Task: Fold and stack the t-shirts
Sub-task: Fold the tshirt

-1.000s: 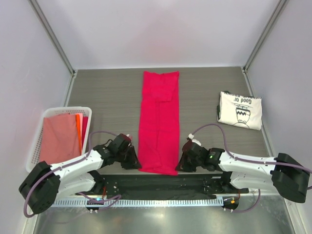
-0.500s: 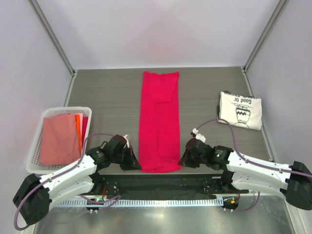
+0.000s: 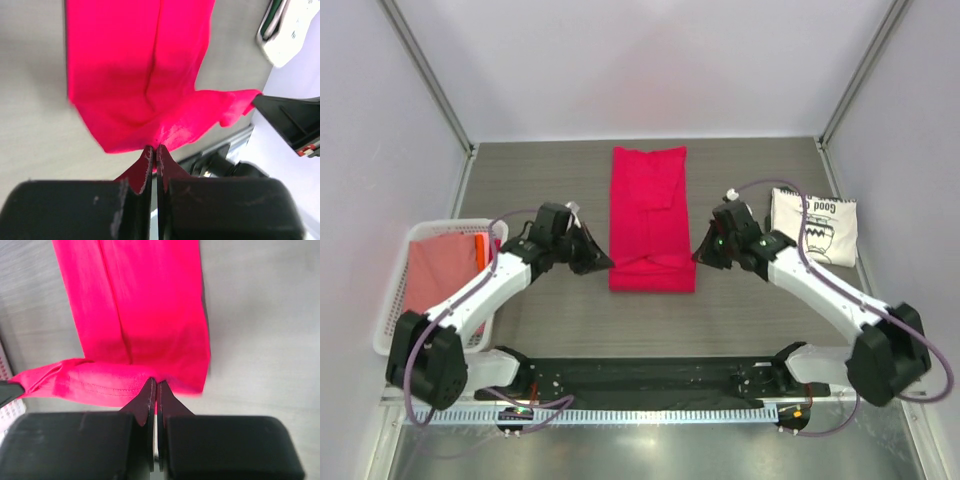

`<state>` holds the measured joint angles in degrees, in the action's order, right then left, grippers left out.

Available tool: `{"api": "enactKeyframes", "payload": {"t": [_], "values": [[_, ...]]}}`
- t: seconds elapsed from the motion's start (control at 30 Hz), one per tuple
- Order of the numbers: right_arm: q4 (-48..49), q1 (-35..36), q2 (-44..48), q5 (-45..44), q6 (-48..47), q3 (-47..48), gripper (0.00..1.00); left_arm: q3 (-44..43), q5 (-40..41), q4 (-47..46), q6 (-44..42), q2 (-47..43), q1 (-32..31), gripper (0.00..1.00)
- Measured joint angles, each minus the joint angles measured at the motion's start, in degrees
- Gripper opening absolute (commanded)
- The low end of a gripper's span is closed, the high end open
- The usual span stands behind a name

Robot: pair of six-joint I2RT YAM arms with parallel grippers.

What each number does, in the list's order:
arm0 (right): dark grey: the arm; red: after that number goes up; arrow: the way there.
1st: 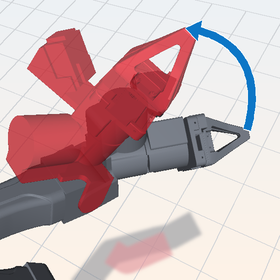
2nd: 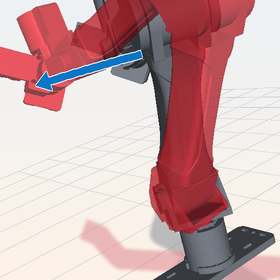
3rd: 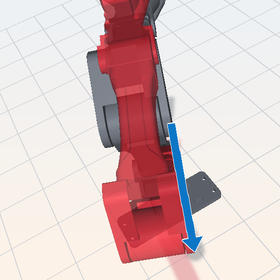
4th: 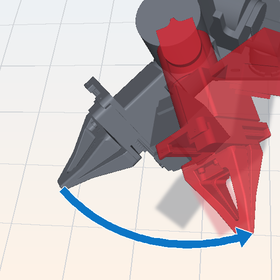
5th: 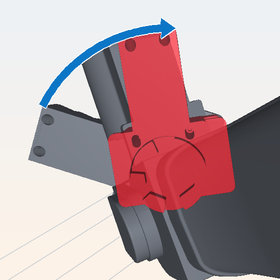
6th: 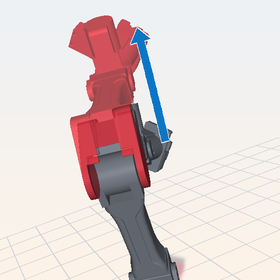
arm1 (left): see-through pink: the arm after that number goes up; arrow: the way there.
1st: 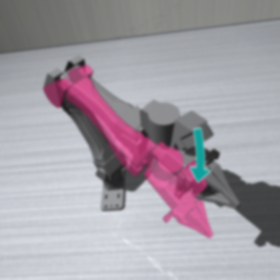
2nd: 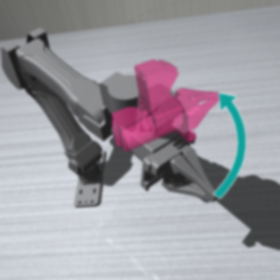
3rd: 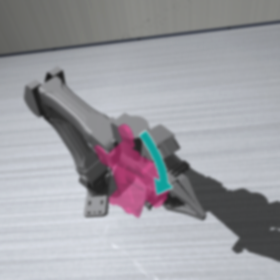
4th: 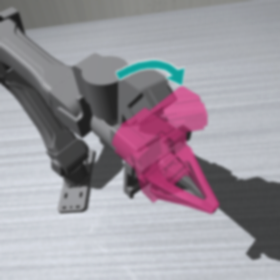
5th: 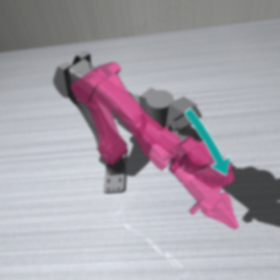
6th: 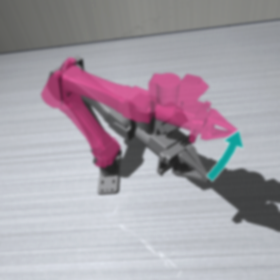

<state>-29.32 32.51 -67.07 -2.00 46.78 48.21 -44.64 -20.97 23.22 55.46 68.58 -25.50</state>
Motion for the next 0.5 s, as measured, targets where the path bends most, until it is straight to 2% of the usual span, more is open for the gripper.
{"api": "enactKeyframes", "payload": {"t": [0.2,0.5], "values": [[2.32,-6.32,-16.39,4.5,-6.21,11.8,0.01,-13.05,-0.09,-0.87,-3.43,14.75,3.08,0.0],[3.72,-11.89,-30.73,9.01,-10.25,24.39,0.01,-24.3,1.6,-1.07,-6.32,28.83,5.44,0.0]]}}
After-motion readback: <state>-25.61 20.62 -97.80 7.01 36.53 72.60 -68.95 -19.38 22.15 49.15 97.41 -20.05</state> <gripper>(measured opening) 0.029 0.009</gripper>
